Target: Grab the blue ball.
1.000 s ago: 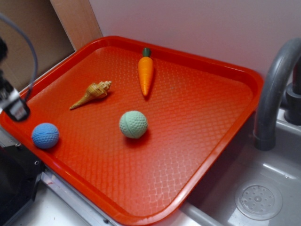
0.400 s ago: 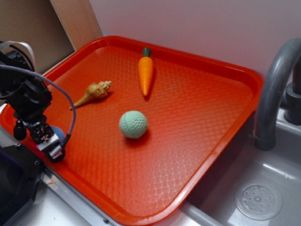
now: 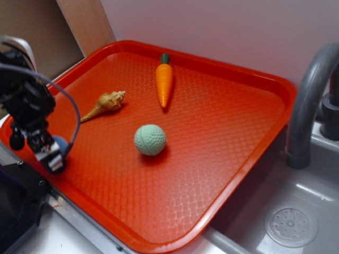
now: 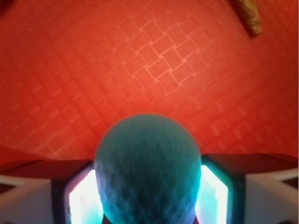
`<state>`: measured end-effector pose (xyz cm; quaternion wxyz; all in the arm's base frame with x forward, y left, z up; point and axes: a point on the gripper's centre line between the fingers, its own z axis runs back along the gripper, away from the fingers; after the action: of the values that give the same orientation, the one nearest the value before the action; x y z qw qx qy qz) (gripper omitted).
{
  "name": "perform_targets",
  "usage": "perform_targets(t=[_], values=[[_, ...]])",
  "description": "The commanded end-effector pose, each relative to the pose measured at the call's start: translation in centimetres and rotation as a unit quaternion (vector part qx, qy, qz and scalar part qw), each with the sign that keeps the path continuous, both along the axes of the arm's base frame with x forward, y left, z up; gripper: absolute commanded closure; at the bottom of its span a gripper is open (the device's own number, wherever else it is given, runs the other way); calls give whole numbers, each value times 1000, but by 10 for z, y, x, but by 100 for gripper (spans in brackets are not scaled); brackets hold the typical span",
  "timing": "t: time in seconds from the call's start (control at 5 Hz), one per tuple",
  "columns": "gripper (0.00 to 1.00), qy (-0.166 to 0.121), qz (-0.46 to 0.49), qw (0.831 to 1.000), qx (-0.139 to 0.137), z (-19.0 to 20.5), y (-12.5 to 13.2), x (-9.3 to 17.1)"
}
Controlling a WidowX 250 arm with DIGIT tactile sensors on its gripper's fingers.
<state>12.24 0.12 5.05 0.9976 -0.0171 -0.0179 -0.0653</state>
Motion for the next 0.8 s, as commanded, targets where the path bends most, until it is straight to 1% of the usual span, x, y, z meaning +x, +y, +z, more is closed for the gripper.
perform_targets(t=[0.0,0.2,0.4,0.6], values=[[100,-56,43,994,81,104,-11,42],[100,-67,43,996,50,155,-15,55],[100,-68,81,991,83,205,-19,63],[100,-83,102,990,48,236,-31,59]])
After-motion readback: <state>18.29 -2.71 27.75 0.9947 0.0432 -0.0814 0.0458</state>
